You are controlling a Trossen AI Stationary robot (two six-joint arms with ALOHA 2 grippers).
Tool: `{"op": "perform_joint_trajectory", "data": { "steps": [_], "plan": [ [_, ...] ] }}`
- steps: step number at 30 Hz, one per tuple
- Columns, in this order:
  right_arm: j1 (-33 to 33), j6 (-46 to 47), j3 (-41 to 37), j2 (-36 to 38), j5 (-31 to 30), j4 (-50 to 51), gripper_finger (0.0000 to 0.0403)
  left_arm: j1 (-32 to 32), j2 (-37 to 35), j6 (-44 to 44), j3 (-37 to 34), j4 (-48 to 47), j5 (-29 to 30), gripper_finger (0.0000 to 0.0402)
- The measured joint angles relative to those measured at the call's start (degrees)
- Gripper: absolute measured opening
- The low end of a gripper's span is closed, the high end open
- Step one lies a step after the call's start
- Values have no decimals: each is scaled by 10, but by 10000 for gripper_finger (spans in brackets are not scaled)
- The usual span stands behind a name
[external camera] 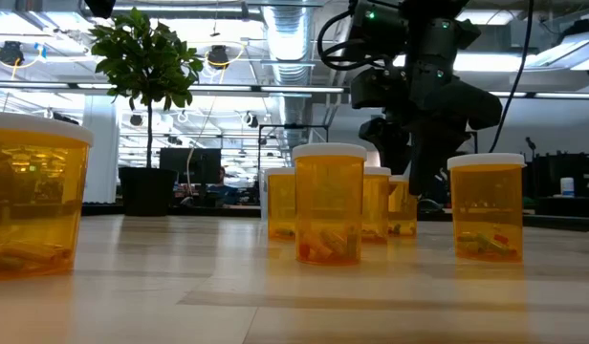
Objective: Pick and place pill bottles into a basket
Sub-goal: Put the orange pill bottle into the transparent bin
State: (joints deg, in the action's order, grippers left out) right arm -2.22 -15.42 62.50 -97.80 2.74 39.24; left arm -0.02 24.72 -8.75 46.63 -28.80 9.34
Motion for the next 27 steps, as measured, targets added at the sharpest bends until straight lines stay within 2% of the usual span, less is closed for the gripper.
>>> {"op": "perform_joint_trajectory", "data": {
  "steps": [9, 15, 27],
  "plan": [
    [0, 4, 0, 0, 0, 0, 216, 0, 0, 0, 0, 0, 0, 77],
    [0, 4, 1, 0, 0, 2, 216, 0, 0, 0, 0, 0, 0, 77],
    [8, -19, 81, 1, -5, 66, 213, 0, 0, -1, 0, 0, 0, 77]
  ]
}}
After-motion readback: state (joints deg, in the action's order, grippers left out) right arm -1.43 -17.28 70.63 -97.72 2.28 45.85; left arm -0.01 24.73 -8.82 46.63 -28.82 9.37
